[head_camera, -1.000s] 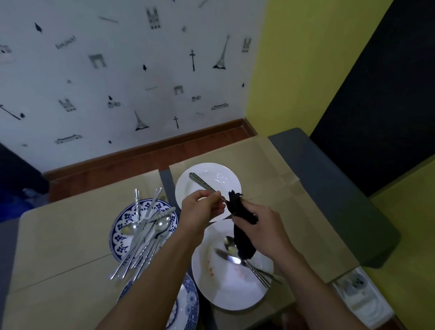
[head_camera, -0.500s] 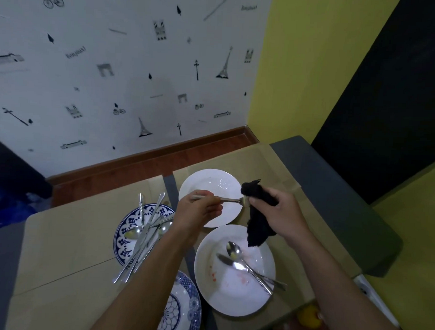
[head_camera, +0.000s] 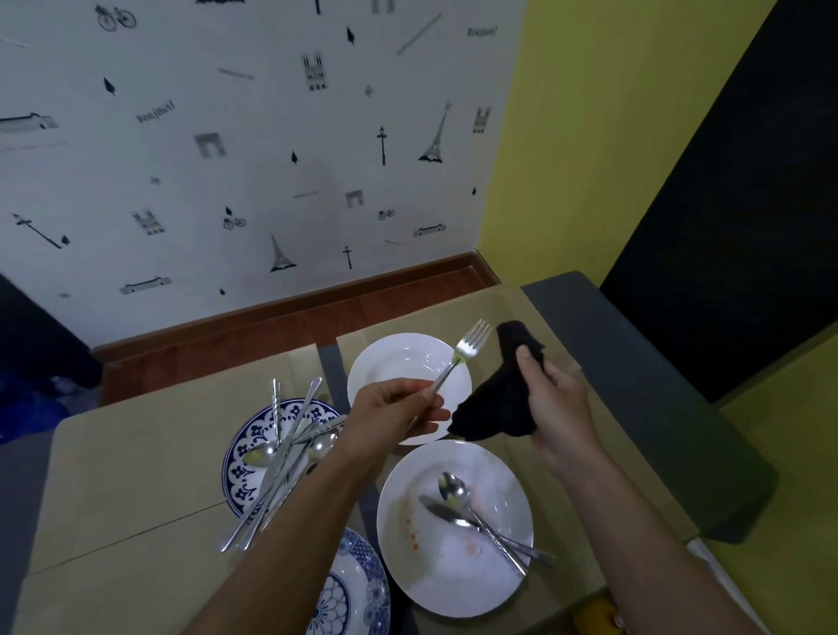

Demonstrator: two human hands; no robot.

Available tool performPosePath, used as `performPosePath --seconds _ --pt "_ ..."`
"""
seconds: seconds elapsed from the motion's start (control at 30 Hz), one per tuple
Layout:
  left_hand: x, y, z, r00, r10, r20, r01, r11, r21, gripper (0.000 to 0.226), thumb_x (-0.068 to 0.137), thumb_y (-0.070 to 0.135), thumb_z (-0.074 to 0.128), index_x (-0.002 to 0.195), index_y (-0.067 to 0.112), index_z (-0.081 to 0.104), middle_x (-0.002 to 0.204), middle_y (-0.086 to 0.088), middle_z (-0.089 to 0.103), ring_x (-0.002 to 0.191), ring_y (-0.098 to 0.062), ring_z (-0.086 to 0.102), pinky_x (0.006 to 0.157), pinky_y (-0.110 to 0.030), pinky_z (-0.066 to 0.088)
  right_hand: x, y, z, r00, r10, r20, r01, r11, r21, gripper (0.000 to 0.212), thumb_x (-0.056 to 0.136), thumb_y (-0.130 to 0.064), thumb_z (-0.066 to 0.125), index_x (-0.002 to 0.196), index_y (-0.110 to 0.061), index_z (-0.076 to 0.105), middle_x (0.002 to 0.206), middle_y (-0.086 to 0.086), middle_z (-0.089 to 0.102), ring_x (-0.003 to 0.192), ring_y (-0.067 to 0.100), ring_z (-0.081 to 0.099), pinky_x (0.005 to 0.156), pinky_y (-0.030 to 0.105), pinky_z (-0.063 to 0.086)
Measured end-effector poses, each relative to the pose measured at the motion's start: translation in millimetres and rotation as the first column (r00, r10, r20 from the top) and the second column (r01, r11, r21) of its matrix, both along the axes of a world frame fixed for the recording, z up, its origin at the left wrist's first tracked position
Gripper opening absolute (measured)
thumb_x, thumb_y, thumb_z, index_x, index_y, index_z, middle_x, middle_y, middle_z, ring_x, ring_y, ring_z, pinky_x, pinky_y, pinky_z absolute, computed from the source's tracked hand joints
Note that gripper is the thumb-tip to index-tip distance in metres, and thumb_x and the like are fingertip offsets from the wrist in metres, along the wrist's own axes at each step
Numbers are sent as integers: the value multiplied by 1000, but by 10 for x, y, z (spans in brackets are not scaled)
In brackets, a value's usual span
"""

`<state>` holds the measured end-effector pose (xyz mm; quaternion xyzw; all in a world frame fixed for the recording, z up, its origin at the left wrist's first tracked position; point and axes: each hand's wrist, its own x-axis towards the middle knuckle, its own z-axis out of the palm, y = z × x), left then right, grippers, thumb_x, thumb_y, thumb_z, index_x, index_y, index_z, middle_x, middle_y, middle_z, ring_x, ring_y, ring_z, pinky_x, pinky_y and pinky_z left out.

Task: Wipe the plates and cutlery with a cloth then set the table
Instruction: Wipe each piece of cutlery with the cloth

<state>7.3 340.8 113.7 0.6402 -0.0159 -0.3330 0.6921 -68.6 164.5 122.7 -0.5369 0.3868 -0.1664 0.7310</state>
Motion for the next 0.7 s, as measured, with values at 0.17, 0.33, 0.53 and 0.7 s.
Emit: performPosePath --seconds 0.17,0.33,0.53,0.7 --pt "-81 -109 39 994 -84 68 79 994 71 10 97 8 62 102 1 67 68 -11 71 49 -12 63 46 -21 49 69 255 -24 977 206 -46 -207 978 -29 24 104 -24 54 94 -11 73 90 18 74 77 29 69 73 39 52" --pt "-58 -36 75 990 -130 44 130 991 8 7 95 2 62 99 -3 66 76 -19 70 52 -17 67 49 -25 54 6 206 8 937 349 -29 -349 920 -180 20 97 -4 59 91 -13 76 89 18 76 76 23 69 73 36 55" --pt "-44 80 25 976 -217 -1 217 975 -56 7 95 1 62 98 -3 67 91 -24 71 64 -28 69 60 -33 58 39 130 111 966 256 30 -247 953 -176 17 85 3 76 92 -12 78 84 5 79 73 16 72 68 30 59" --pt "-49 75 14 959 -281 38 282 958 -40 5 94 3 64 95 0 68 87 -20 72 63 -28 69 61 -35 60 92 195 161 981 192 15 -190 977 -97 21 79 -17 88 95 -7 78 87 12 79 71 23 74 69 36 63"
